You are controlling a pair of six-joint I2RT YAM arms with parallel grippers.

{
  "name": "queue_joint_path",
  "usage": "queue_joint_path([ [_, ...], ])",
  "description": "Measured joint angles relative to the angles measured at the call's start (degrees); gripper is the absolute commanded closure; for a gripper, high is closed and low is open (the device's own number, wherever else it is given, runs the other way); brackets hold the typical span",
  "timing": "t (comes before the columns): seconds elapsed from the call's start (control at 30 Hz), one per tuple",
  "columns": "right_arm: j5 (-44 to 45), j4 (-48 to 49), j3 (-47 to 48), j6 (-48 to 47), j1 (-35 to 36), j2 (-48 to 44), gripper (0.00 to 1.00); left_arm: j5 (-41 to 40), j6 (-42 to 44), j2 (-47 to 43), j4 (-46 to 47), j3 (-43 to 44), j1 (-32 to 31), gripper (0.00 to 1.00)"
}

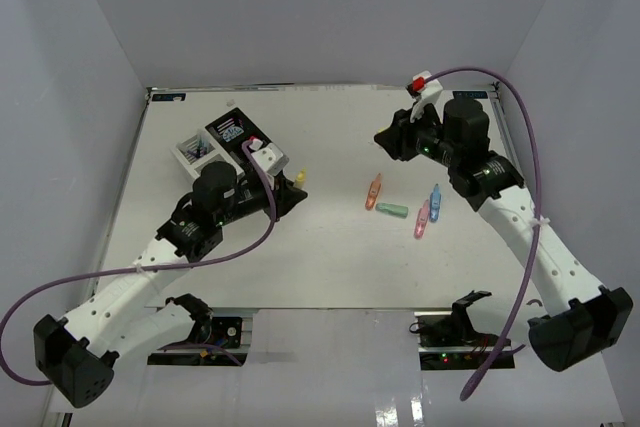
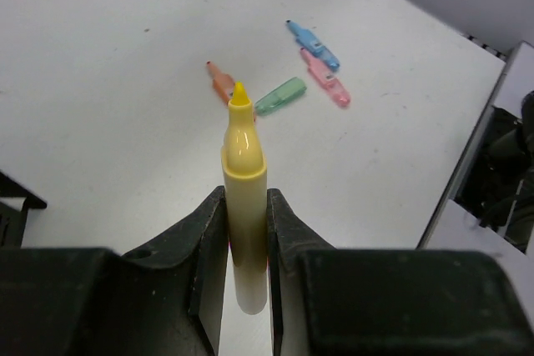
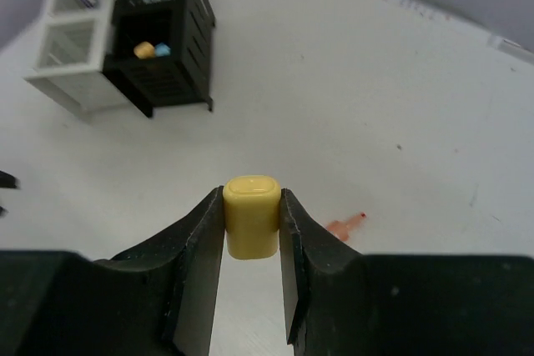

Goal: Sort the stationery into containers
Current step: Close the pen cap on the pen.

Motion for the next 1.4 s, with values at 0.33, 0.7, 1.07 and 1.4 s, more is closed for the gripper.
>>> queue_joint_path([
  [0.33,2.80,22.47,-8.39,22.80,10.27,-4.70,0.92,9.64,0.31,10.10,10.36,5.44,-0.09,1.00],
  [0.7,17.73,34.80,-9.94,30.01,23.28,-1.88,0.92,6.62,1.11,6.49,16.90,-0.37,-0.39,1.00],
  [1.07,26.12,36.22,-9.05,28.30,29.22,2.29,0.92,1.11,1.38,6.14,16.92,-0.74,-0.42,1.00],
  [1.4,28.00,36.22,-8.07,26.40,30.62,2.32,0.92,-1.84,1.38,6.32,15.80,-0.74,-0.44,1.00],
])
